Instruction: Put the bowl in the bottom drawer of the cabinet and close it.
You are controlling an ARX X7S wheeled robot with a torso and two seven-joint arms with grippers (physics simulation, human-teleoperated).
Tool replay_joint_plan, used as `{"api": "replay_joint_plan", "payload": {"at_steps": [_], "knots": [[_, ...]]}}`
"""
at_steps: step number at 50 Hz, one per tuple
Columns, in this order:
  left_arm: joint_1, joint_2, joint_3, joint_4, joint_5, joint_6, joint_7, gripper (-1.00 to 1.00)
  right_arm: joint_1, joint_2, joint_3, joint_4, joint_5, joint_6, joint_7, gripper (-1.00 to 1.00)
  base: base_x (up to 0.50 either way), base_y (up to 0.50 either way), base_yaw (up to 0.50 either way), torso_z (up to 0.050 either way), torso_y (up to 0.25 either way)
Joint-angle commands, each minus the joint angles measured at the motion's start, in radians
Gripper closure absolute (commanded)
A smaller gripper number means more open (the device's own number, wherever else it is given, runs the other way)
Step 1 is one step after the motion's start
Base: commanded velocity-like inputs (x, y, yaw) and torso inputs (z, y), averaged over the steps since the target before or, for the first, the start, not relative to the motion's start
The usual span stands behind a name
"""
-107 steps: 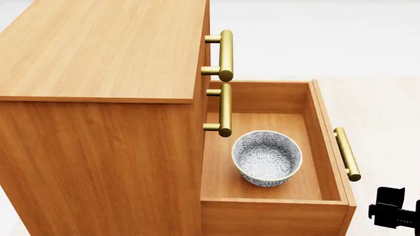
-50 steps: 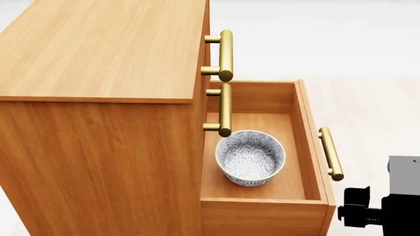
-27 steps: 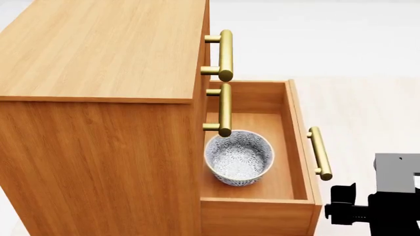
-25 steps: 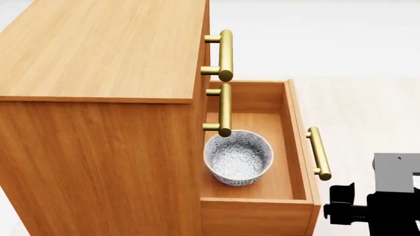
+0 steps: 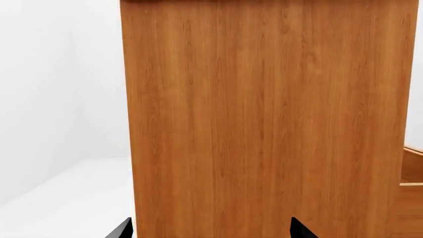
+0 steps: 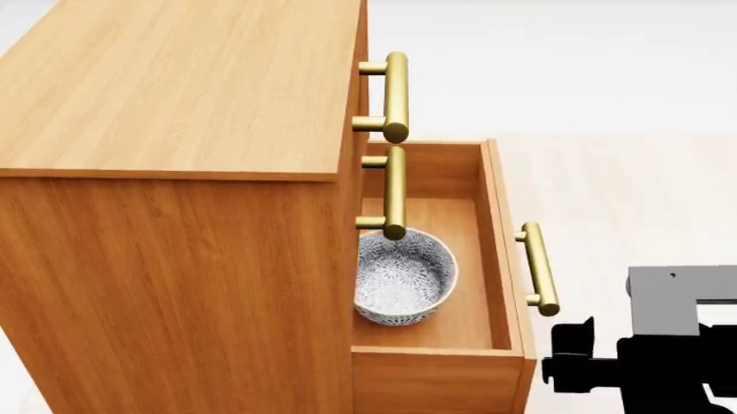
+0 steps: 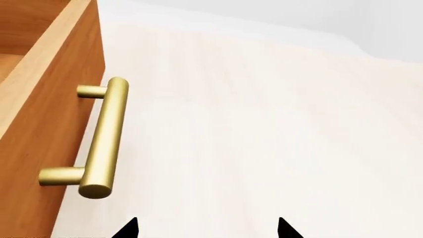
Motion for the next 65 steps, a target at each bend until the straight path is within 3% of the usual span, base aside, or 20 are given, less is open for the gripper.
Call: {"api": "replay_joint_plan", "payload": {"at_steps": [1, 65], "knots": [[0.002, -0.005, 0.003, 0.002, -0.016, 0.010, -0.005, -1.00, 0.040, -0.017, -0.040, -0.023, 0.030, 0.032, -0.017, -1.00, 0.00, 0.00, 0.00, 0.000, 0.000], [-0.004, -0.038, 0.028, -0.001, -0.037, 0.017, -0.042, -1.00, 0.013, -0.087, -0.156, -0.089, 0.046, 0.058, -0.017, -1.00, 0.00, 0.00, 0.00, 0.000, 0.000]]}}
